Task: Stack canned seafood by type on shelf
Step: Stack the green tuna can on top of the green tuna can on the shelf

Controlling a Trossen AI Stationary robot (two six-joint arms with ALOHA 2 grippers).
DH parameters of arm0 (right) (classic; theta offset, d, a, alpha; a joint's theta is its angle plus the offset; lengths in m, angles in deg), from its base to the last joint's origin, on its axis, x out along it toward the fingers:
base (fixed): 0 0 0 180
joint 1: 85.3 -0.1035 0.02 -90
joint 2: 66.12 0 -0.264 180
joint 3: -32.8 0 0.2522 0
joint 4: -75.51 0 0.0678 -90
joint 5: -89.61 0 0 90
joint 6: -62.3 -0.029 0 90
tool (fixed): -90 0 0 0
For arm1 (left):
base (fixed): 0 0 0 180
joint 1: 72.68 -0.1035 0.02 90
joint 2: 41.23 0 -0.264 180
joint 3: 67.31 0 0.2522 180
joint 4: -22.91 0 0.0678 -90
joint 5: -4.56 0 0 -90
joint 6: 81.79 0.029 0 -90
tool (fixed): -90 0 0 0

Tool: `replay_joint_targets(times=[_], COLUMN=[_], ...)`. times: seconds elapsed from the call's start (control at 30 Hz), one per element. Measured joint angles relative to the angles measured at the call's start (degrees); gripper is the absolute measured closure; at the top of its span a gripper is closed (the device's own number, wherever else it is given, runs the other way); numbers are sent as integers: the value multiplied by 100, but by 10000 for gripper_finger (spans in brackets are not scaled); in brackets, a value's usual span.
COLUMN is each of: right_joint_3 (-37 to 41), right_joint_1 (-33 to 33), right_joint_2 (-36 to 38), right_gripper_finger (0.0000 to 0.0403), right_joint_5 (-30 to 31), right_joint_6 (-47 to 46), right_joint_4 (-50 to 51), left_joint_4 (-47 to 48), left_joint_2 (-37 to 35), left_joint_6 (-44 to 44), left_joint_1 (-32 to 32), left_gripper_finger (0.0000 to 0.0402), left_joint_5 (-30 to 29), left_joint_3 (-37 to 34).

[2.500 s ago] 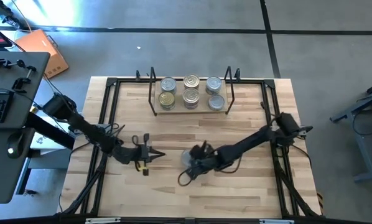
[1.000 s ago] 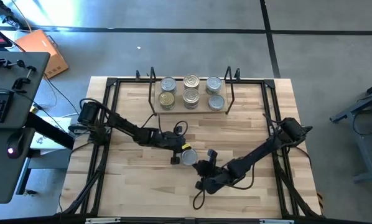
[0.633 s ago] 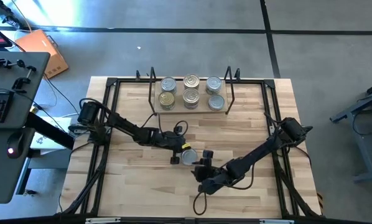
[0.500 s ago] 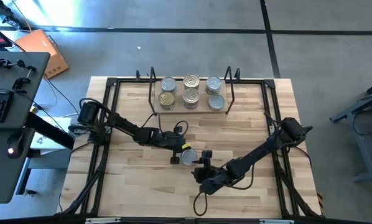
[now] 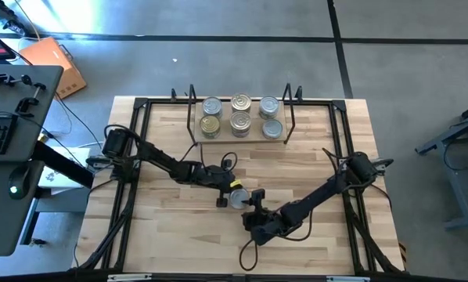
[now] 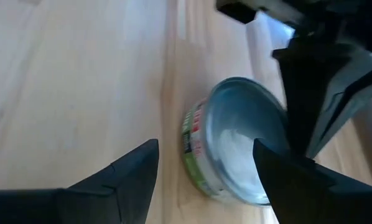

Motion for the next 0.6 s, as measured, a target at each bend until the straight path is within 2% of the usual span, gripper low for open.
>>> replay_joint_targets(times=[0.23, 0.33, 0.6], right_joint_3=[-14, -142, -516], right_joint_1=[-77, -121, -217], right_joint_2=[0, 1, 7], right_gripper_finger=[147, 147, 147], right_joint_5=[70, 110, 157], right_joint_6=[88, -4, -22], right_joint_4=[6, 82, 805], left_joint_4=[-57, -57, -37], left_joint_2=[23, 23, 21], left_joint_6=[5, 3, 51], left_joint_1=[-26, -81, -117], left_gripper_finger=[401, 401, 401], left_joint_5=[35, 238, 302], left_joint_3=[-3, -3, -3])
